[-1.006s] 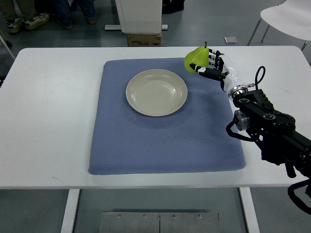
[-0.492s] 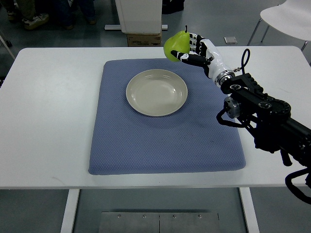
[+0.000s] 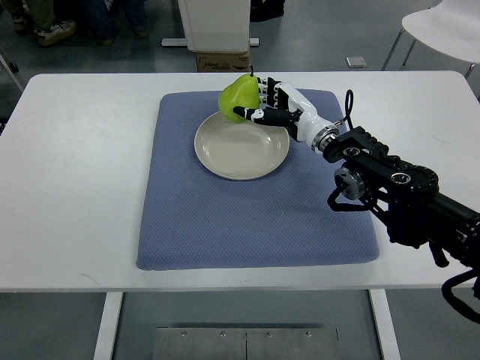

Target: Place pear on plate with right hand

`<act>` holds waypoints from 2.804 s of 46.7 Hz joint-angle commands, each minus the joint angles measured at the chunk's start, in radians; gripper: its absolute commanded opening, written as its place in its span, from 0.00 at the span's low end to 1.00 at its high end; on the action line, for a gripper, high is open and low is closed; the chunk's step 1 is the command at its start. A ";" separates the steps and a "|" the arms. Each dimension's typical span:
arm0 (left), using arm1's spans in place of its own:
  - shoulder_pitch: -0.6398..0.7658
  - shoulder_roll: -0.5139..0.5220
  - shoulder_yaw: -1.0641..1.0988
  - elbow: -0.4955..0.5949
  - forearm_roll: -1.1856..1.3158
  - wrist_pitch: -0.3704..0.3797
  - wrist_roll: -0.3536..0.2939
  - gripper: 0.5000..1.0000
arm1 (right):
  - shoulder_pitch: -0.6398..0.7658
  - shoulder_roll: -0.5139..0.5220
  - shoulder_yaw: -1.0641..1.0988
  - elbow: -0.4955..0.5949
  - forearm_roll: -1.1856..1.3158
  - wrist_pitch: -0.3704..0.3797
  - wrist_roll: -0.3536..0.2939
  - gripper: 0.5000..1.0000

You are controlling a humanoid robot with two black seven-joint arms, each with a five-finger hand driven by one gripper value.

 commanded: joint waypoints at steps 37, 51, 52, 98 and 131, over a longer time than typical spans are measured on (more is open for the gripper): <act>0.000 0.000 0.000 0.001 0.000 0.000 0.000 1.00 | -0.032 0.000 -0.167 -0.017 -0.005 -0.077 0.010 0.00; 0.000 0.000 0.000 0.001 0.000 0.000 0.000 1.00 | -0.041 0.000 -0.169 -0.021 -0.003 -0.104 0.009 0.00; 0.000 0.000 0.000 0.001 0.000 0.000 0.000 1.00 | -0.040 0.000 -0.169 -0.021 -0.003 -0.105 0.009 0.00; 0.000 0.000 0.000 0.000 0.000 0.000 0.000 1.00 | -0.021 0.000 -0.163 -0.017 -0.002 -0.133 0.004 1.00; 0.000 0.000 0.000 0.000 0.000 0.000 0.000 1.00 | 0.021 -0.047 -0.061 -0.017 0.000 -0.074 -0.002 1.00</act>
